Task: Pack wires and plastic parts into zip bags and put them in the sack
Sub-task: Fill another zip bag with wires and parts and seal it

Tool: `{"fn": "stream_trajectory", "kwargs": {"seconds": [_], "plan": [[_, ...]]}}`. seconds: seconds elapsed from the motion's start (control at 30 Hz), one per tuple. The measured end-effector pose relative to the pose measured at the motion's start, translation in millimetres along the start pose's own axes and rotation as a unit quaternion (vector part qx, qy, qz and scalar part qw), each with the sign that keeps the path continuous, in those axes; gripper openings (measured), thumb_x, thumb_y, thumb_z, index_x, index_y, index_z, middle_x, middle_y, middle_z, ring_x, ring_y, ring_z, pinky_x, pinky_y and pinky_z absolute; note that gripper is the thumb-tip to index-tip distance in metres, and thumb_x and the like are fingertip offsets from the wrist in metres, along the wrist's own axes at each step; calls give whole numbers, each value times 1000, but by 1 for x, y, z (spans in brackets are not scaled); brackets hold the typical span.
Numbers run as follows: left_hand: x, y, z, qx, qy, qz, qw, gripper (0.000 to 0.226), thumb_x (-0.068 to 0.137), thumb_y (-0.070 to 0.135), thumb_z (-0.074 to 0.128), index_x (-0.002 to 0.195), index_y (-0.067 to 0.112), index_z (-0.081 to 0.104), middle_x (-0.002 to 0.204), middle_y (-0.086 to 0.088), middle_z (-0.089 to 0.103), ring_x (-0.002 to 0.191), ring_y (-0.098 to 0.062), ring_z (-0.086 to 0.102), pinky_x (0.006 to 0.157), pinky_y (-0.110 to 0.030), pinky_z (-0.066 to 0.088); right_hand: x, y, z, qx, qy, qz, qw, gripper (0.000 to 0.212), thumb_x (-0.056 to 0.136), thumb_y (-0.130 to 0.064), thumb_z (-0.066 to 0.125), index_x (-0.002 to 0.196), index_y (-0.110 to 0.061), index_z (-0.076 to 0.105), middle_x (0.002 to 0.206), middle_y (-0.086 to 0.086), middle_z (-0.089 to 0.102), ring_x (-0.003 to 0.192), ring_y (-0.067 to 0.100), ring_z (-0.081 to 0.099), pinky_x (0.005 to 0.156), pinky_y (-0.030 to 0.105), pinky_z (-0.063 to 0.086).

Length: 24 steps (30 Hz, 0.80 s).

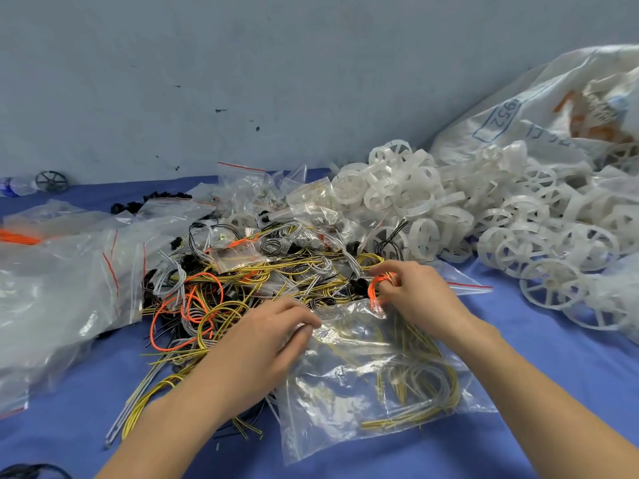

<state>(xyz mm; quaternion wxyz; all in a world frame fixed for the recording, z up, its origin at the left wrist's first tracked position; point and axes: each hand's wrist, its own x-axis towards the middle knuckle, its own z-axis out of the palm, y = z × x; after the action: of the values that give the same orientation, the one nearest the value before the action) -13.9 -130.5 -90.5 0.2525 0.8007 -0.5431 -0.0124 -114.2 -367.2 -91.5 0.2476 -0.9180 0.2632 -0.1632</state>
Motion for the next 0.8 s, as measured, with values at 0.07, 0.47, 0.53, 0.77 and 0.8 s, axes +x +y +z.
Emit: {"fn": "stream_trajectory", "kwargs": {"seconds": [0.07, 0.47, 0.53, 0.77, 0.8], "plan": [[0, 1, 1, 6, -7, 3, 1000, 27, 98, 40, 42, 116, 36, 63, 112, 28, 53, 109, 7, 49, 99, -26, 42, -1, -1, 2, -57, -5, -12, 998, 33, 92, -23, 51, 120, -34, 64, 95, -5, 68, 90, 16, 61, 72, 34, 48], [-2, -1, 3, 26, -27, 3, 999, 23, 101, 40, 43, 116, 40, 60, 108, 30, 54, 107, 10, 46, 96, -19, 39, 2, 6, 8, -281, 39, -48, 958, 25, 93, -20, 52, 119, -21, 53, 121, 5, 44, 106, 28, 45, 81, 38, 39], [-1, -2, 3, 28, -33, 1, 999, 24, 101, 41, 42, 117, 42, 59, 108, 31, 53, 106, 11, 45, 96, -18, 38, 4, 7, 7, -261, 72, -81, 959, 28, 91, -28, 60, 118, -25, 57, 130, 0, 46, 112, 25, 45, 83, 36, 38], [0, -1, 5, 43, -52, -5, 998, 24, 99, 45, 40, 116, 45, 58, 107, 31, 53, 104, 13, 43, 92, -12, 35, 5, -13, -5, 169, 182, -94, 964, 9, 95, -24, 62, 100, -28, 67, 90, -18, 69, 82, 1, 62, 70, 21, 45], [0, -1, 5, 43, -52, -6, 998, 25, 99, 44, 40, 116, 45, 58, 107, 30, 53, 104, 12, 43, 92, -12, 36, 4, -17, -7, 235, 179, -82, 952, 8, 94, -24, 64, 100, -28, 68, 90, -16, 70, 84, 0, 65, 72, 20, 48]]}}
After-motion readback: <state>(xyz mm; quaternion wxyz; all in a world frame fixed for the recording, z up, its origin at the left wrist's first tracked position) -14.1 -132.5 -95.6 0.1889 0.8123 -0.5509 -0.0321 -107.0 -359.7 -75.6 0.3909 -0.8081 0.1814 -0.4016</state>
